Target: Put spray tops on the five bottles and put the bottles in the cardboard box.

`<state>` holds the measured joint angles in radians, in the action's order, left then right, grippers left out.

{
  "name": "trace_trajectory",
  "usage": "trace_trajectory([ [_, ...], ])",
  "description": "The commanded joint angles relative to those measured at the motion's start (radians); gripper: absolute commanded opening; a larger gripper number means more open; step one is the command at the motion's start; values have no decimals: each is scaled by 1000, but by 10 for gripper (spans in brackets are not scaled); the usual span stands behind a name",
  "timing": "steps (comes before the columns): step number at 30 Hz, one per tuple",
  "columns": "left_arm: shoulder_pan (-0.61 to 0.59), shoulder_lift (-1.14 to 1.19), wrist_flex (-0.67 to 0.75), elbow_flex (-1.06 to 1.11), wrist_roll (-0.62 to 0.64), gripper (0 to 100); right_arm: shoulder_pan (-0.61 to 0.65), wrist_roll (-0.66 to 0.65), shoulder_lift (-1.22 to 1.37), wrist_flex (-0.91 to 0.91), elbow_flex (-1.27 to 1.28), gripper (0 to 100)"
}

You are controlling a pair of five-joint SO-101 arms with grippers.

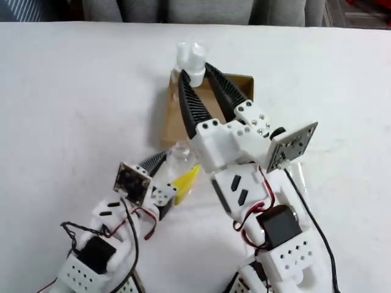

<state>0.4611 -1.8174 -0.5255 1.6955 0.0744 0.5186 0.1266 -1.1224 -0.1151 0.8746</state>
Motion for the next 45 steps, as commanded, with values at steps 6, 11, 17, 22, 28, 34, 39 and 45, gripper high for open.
trace_trajectory([
  [6, -10, -16, 46, -3, -14, 20, 35, 9, -13, 25, 3, 14],
  [11, -10, -16, 46, -3, -14, 20, 71, 6, -12, 48, 3, 14],
  [17, -12, -16, 44, -3, -14, 20, 65, 5, 27, 61, 3, 14],
  [22, -12, -16, 44, -3, -14, 20, 65, 8, 53, 71, 5, 14],
  [28, -12, -16, 37, -3, -14, 20, 67, 8, 67, 157, 94, 14],
  [34, -12, -16, 23, -3, -14, 20, 73, 9, 54, 174, 170, 14],
  [39, -27, -16, 25, -3, -14, 20, 77, 11, -35, 73, 218, 14],
  [45, -41, -16, 31, -3, -14, 20, 94, 11, -160, -42, 255, 14],
])
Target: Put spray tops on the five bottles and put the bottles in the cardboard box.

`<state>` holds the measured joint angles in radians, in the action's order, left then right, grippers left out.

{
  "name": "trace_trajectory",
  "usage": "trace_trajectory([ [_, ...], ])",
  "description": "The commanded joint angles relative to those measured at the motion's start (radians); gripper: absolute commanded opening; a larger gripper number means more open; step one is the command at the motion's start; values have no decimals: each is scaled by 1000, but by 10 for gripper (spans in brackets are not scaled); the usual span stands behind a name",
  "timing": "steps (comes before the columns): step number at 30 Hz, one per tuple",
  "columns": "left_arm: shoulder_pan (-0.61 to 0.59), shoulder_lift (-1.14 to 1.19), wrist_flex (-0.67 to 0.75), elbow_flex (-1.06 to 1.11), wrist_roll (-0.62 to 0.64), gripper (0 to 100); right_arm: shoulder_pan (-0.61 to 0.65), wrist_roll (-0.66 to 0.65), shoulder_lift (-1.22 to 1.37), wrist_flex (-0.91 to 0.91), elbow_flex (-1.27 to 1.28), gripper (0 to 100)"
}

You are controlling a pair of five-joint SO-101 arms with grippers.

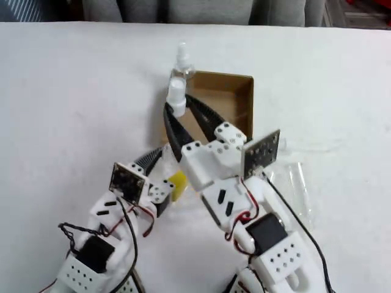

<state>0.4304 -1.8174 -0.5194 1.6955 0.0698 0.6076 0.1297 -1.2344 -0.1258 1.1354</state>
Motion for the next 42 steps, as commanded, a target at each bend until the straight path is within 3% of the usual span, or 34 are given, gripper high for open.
trace_trajectory([
  [1, -10, -16, 25, -3, -9, 20, 5, 8, -54, -47, -2, 14],
  [17, -12, -16, 25, -3, -9, 20, 42, 0, -58, -102, 81, 17],
  [25, -10, -16, 25, -3, -9, 20, 42, -2, -62, -249, 38, 186],
  [38, -12, -16, 25, -3, -9, 20, -7, 0, -67, -490, -164, 183],
  [42, -12, -16, 25, -3, -9, 20, -24, -2, -67, -516, -199, 36],
])
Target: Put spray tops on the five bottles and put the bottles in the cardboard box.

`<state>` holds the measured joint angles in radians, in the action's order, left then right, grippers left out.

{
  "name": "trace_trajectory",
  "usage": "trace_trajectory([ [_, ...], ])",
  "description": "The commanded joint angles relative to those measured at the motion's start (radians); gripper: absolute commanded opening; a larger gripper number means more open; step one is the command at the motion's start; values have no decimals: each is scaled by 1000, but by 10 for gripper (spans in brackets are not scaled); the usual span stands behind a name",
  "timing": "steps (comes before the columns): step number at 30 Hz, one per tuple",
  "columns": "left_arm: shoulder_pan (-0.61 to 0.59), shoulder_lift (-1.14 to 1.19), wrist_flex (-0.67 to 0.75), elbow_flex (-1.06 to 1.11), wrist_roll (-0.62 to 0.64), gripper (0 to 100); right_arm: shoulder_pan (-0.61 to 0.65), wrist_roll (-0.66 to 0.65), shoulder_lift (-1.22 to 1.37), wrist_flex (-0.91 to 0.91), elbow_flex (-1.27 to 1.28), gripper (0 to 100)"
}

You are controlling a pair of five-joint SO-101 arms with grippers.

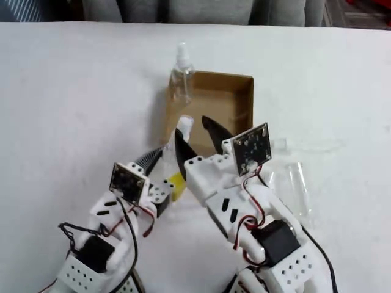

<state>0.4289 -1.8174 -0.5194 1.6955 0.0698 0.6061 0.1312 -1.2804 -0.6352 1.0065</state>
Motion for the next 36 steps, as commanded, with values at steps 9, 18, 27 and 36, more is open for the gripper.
trace_trajectory([
  [9, -12, -16, 25, -3, -9, 20, -219, -3, 21, 77, -69, 15],
  [18, -7, -16, 25, -3, -9, 20, -211, 6, 423, 349, -69, 15],
  [27, -8, -16, 25, -3, -9, 20, -124, -2, 386, 325, -34, 15],
  [36, -10, -16, 25, -3, -9, 20, -117, -89, 251, 317, 54, 15],
])
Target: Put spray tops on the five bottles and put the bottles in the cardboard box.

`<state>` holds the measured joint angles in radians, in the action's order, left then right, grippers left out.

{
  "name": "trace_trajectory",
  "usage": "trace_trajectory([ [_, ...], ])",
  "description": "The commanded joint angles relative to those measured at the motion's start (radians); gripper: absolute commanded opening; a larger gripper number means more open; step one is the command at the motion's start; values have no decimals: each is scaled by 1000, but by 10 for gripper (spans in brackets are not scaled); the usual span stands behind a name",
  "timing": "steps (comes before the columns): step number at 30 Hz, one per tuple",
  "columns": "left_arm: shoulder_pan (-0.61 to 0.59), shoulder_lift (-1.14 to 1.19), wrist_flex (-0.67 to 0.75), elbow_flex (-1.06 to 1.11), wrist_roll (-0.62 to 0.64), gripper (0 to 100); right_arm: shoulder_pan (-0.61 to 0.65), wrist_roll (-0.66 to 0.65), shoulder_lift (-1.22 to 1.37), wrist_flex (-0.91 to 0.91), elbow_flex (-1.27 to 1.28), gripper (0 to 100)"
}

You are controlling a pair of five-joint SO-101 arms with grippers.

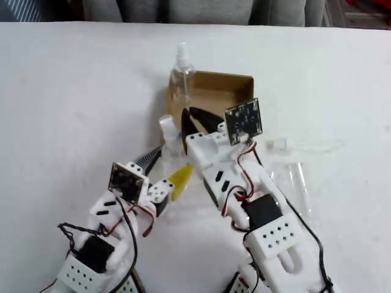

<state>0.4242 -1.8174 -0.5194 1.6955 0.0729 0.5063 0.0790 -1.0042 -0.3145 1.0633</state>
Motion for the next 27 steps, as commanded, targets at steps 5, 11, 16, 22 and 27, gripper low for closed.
trace_trajectory([
  [5, -5, -16, 23, -3, -12, 20, -71, -35, -35, -4, -5, 15],
  [11, -4, -16, 20, -3, -12, 20, -71, -32, -30, 13, -115, 15],
  [16, -2, -16, 20, -3, -12, 20, 10, 20, -25, 36, -224, 15],
  [22, -5, -16, 18, -3, -12, 20, 97, -12, -35, -160, -236, 15],
  [27, -5, -16, 18, -3, -12, 20, 99, -12, -48, -257, -238, 15],
])
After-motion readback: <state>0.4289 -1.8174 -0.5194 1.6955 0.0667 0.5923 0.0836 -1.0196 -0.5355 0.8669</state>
